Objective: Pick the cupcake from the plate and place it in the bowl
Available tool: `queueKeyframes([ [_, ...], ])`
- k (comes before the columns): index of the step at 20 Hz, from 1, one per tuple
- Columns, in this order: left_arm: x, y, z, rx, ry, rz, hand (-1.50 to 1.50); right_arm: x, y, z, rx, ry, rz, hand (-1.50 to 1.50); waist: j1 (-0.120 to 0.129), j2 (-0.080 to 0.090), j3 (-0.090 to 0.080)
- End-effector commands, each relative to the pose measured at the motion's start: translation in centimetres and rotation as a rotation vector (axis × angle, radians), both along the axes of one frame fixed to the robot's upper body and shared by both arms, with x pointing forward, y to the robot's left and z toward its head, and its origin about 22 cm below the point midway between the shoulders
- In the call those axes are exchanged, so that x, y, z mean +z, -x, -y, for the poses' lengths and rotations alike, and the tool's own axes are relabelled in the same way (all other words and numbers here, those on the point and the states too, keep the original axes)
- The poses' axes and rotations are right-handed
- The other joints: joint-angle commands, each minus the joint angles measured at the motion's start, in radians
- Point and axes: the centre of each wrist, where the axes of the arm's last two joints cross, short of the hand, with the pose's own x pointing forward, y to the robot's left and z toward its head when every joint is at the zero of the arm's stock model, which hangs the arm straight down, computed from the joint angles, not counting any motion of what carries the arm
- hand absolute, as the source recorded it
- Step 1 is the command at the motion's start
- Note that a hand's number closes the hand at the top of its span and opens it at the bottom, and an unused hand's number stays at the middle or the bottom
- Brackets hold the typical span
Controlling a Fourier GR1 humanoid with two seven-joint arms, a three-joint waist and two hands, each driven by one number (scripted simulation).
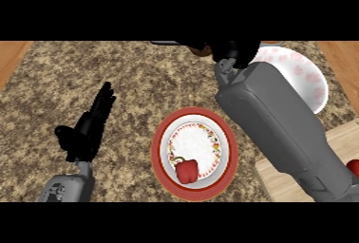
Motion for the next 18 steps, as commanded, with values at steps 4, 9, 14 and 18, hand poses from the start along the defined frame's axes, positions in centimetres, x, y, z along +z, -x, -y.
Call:
queueKeyframes([
  [4, 1.2, -1.4, 0.0, -0.011, 0.006, 0.002, 0.00, 2.4, -3.3, 5.3, -0.172, 0.112, -0.093, 1.50, 0.002, 0.004, 0.000],
  [9, -1.2, 0.8, -0.6, -0.004, -0.014, 0.000, 0.00, -1.2, -4.9, 10.1, -0.271, 0.269, -0.204, 1.50, 0.005, 0.004, 0.000],
  [14, 0.5, -1.0, 0.3, -0.024, 0.021, 0.008, 0.00, -5.5, -6.1, 14.6, -0.303, 0.273, -0.200, 1.50, 0.008, 0.007, 0.001],
  [18, 0.1, 0.0, 0.1, 0.004, 0.002, 0.016, 0.00, -7.8, -7.0, 16.3, -0.347, 0.271, -0.223, 1.50, 0.016, 0.007, 0.001],
])
